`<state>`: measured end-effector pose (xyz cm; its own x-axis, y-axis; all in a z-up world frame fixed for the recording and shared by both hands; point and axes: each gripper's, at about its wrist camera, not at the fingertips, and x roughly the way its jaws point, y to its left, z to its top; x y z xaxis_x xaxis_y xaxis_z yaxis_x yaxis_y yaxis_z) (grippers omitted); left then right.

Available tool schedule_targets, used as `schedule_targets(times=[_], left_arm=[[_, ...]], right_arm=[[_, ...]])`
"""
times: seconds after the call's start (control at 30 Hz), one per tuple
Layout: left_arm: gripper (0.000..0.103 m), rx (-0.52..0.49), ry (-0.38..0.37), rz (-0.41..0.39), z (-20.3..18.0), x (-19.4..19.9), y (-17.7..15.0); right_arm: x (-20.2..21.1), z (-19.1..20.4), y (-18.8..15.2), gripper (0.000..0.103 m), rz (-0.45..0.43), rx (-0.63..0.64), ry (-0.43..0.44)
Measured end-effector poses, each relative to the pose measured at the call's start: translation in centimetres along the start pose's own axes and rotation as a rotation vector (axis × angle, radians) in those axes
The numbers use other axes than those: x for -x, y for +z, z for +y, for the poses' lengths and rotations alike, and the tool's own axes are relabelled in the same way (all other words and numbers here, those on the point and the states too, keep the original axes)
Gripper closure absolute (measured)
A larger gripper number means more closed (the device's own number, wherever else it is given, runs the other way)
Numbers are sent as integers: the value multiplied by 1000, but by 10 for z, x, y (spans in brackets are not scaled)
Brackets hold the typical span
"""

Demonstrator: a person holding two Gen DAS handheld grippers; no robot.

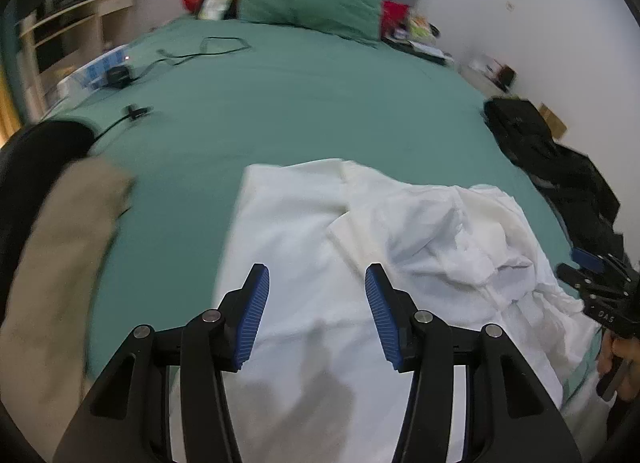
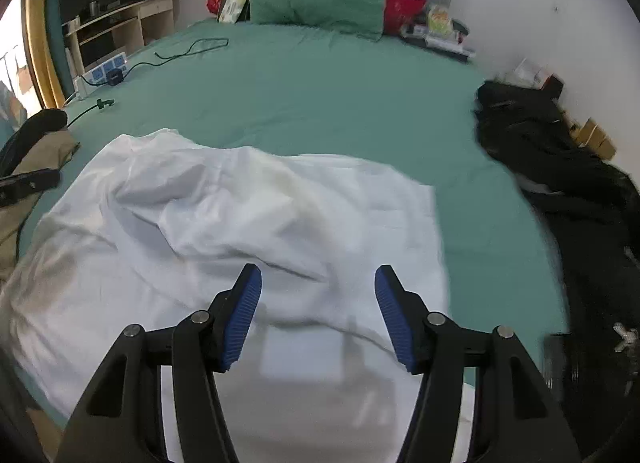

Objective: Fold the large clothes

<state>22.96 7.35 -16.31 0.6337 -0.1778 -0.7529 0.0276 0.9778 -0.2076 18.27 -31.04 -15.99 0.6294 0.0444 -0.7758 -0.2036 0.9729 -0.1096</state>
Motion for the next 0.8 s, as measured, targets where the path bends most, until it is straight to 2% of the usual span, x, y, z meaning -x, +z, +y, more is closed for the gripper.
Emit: schedule_targets(times=[0.17, 0.27, 0.43, 0.57, 0.7, 0.73, 0.8], left_arm=[[50, 77, 81, -28, 33, 47, -32], [50, 107, 128, -18, 51, 67, -57], [50, 152, 148, 54, 63, 78, -95], [44, 202, 182, 161, 68, 63, -121], [43, 215, 211, 237, 67, 46, -140], [42, 239, 210, 252, 68, 42, -145], [39, 225, 228, 234, 64, 43, -148]], right_arm=[[36, -40, -33, 44, -40, -12, -85], [48, -71, -60, 43, -25, -29, -146], [55, -114, -107, 42, 29, -115, -155], [54, -144, -138, 39, 66, -216, -117], [45, -163, -143, 34, 84, -323, -26], [38, -167, -144, 34, 105, -347, 4], [26, -171, -147, 34, 139, -388, 44]])
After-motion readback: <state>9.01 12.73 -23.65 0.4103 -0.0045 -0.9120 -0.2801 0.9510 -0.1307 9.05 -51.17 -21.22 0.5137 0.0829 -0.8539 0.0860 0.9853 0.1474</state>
